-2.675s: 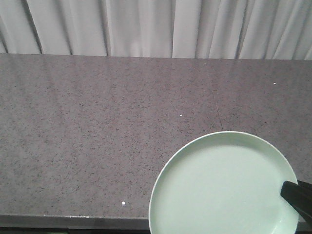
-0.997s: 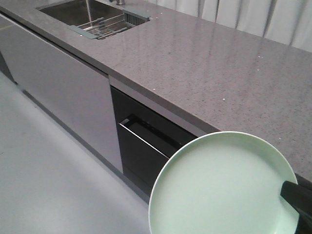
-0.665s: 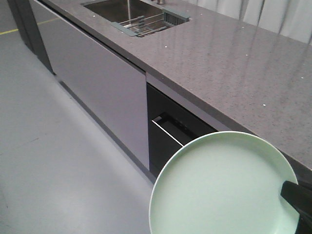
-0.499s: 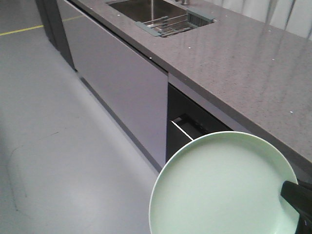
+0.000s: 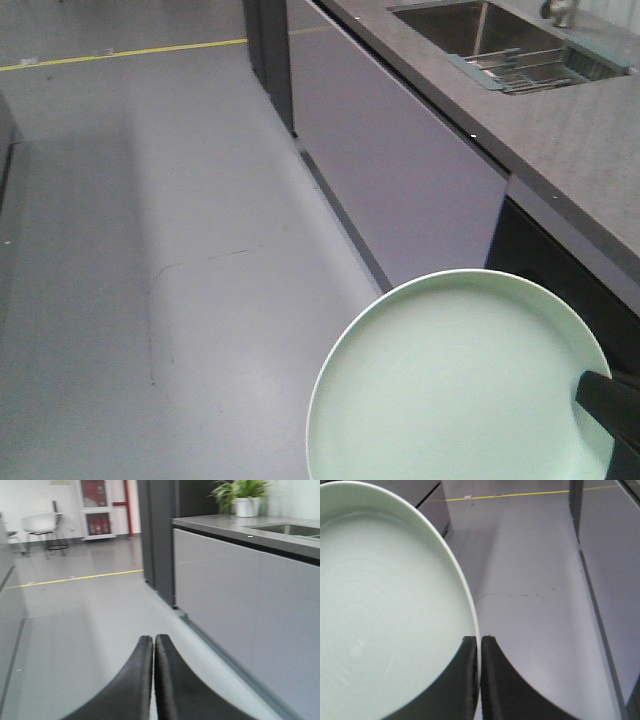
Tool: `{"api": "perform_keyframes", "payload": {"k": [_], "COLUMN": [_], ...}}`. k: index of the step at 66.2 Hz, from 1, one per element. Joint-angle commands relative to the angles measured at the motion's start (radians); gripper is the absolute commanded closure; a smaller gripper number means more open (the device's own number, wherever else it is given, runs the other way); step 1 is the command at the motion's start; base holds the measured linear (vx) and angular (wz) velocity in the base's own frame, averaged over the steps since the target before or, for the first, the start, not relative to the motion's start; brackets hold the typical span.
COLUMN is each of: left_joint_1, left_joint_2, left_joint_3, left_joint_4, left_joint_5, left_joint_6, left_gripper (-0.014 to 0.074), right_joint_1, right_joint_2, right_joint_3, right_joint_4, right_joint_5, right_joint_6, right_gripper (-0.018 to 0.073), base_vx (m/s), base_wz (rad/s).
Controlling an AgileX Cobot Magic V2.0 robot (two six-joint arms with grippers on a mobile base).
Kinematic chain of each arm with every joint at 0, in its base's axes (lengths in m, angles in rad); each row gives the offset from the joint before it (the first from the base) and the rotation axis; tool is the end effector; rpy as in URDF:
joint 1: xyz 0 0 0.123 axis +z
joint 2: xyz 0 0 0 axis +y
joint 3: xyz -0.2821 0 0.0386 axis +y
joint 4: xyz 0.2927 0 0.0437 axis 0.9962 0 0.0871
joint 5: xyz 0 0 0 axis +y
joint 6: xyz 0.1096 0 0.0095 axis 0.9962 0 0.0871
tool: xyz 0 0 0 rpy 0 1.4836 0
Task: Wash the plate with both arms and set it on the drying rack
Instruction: 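Drive the base away from the counter holding the plate in the right gripper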
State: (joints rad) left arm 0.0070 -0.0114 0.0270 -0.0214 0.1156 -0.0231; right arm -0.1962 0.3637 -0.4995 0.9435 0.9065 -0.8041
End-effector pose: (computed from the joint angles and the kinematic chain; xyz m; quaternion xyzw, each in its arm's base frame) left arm 0.1207 0.0006 0.1926 -0.0177 0.7223 -0.0138 0.6913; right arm 0.1230 0.0471 0.3077 -0.1459 0.7974 0.2057 0.5482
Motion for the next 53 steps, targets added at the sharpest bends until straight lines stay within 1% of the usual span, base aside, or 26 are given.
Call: {"api": "perform_keyframes", "payload": {"k": [1,34,53], "left_joint_1": [0.001,0.001,0.001], "left_joint_2": [-0.016,-0.016,-0.016], "left_joint_3": [0.021,0.021,0.021], "left_joint_4": [-0.003,-0.003,-0.003], "left_joint_5": [-0.073,-0.073,-0.073], "left_joint_6": [-0.009,-0.009,-0.009], "left_gripper": [0.0602,0.0602,0.0602], "right_joint_1": [0.001,0.001,0.001], "right_joint_2": [0.009,0.009,0.009], "right_joint_3": [-0.025,-0.025,-0.025], "right_joint_4": [0.056,0.056,0.056], "right_joint_5": [-0.044,-0.044,-0.044], "right_joint_6": [0.000,0.000,0.000], "right_gripper": [0.0561,0.0561,0.0561], "base_vx": [0.10,0.13,0.18], "base_wz": [0.61,0.60,0.47]}}
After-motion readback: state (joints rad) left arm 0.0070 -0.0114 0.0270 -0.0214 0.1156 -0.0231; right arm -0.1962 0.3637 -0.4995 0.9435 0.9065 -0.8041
